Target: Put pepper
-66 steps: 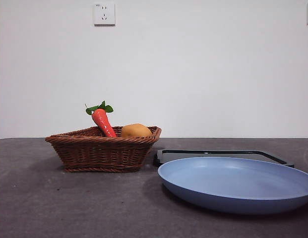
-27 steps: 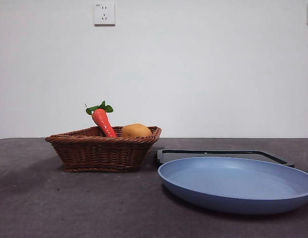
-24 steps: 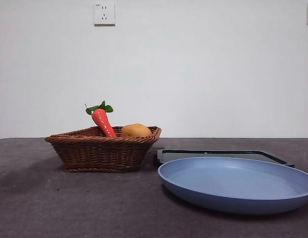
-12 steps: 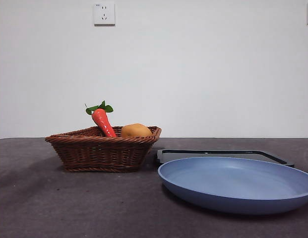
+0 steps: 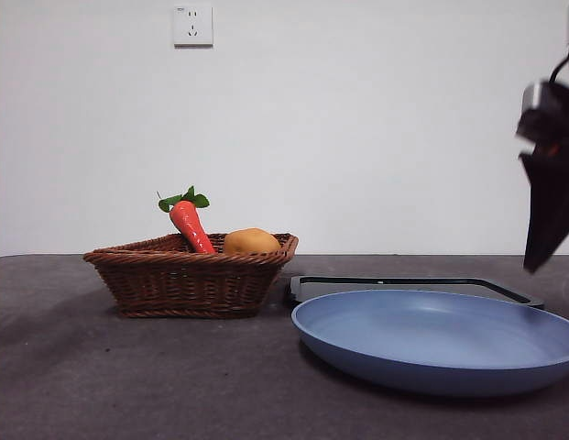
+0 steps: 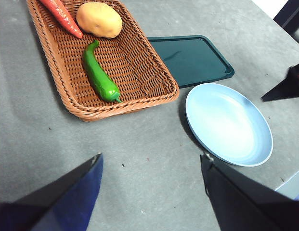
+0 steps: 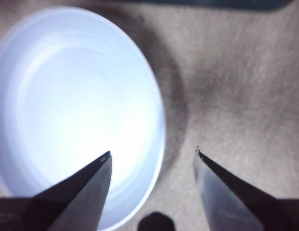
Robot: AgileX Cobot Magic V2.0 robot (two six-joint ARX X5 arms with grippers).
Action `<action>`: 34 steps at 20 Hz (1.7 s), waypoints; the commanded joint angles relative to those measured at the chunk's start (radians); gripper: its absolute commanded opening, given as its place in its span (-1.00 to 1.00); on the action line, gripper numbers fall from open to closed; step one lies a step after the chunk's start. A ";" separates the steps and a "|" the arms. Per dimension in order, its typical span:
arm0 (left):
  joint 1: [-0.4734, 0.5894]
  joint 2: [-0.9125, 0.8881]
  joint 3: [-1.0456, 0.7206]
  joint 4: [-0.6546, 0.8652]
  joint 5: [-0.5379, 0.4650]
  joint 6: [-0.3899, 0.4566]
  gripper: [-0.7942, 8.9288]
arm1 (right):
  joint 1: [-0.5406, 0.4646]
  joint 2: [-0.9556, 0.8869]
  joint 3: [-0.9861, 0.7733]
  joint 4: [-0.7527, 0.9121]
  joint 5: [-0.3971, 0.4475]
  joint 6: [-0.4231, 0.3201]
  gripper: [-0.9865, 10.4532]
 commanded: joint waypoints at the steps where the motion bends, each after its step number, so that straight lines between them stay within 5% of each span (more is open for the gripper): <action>1: 0.002 0.002 0.014 0.017 0.000 0.011 -0.11 | 0.005 0.064 0.016 0.029 0.003 -0.005 -0.31; 8: 0.002 0.002 0.014 0.033 0.000 0.008 -0.11 | 0.033 0.161 0.016 0.060 0.000 -0.013 -0.46; 12: 0.002 0.003 0.014 0.036 0.000 -0.005 -0.11 | 0.038 0.174 0.016 0.069 -0.001 -0.012 -0.82; 19: -0.038 0.138 0.080 0.054 -0.019 -0.012 -0.11 | 0.034 0.087 0.016 0.064 -0.003 0.026 -0.82; 29: -0.315 0.792 0.547 0.058 -0.412 -0.035 -0.12 | -0.049 -0.314 0.075 -0.055 0.004 0.053 -0.82; 34: -0.370 1.078 0.739 0.057 -0.527 -0.035 -0.12 | -0.100 -0.397 0.134 -0.101 0.002 0.053 -0.82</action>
